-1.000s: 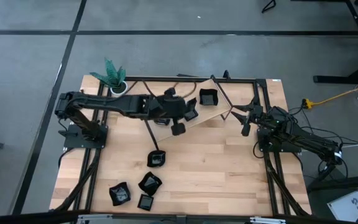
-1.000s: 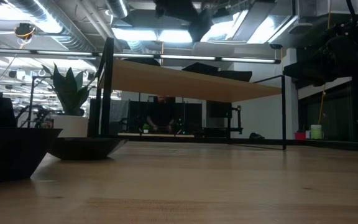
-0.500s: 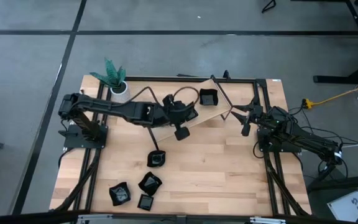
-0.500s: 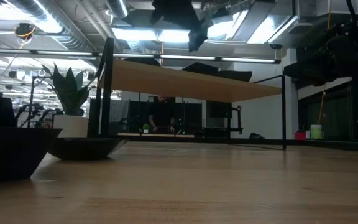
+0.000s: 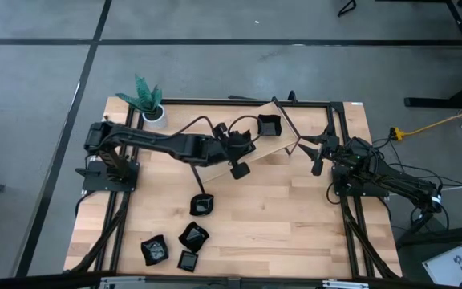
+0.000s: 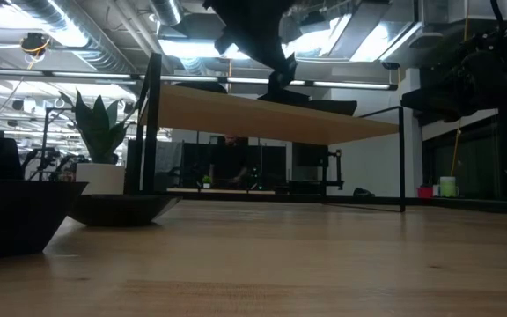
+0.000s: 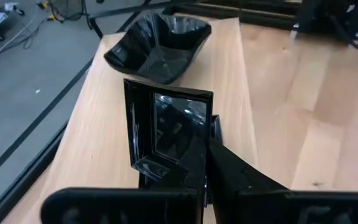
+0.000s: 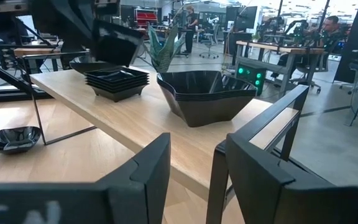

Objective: Pick & Place Mini shaped plates
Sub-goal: Stack the black square plate on top of the black square plate on the shelf

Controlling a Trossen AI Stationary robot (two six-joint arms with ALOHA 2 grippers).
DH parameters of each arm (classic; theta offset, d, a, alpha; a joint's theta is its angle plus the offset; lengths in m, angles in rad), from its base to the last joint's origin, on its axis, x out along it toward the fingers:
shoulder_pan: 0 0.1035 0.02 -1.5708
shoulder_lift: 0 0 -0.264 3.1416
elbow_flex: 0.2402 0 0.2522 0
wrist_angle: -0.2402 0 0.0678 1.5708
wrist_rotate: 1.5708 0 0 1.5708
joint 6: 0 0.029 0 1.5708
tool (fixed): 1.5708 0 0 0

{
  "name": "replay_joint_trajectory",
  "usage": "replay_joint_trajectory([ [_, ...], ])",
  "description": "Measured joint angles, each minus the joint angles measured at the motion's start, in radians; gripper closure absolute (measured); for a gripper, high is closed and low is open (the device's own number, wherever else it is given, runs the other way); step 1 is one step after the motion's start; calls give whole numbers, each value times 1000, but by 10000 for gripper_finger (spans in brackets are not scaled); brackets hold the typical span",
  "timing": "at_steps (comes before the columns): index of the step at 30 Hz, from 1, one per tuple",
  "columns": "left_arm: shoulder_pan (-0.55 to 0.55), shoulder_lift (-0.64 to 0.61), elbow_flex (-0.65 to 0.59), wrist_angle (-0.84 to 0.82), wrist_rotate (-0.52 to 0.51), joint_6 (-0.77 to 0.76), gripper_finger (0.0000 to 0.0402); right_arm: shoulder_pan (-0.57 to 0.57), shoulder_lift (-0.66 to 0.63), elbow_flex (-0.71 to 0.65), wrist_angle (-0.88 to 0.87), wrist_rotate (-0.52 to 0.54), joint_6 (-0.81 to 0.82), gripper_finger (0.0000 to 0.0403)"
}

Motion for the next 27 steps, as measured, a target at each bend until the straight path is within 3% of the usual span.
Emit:
replay_joint_trajectory([
  [11, 14, 2, 0, -5, 1, 0, 392, 0, 0, 0, 0, 0, 0, 249],
  [27, 12, 2, 0, -9, 2, 8, 316, 0, 0, 0, 0, 0, 0, 249],
])
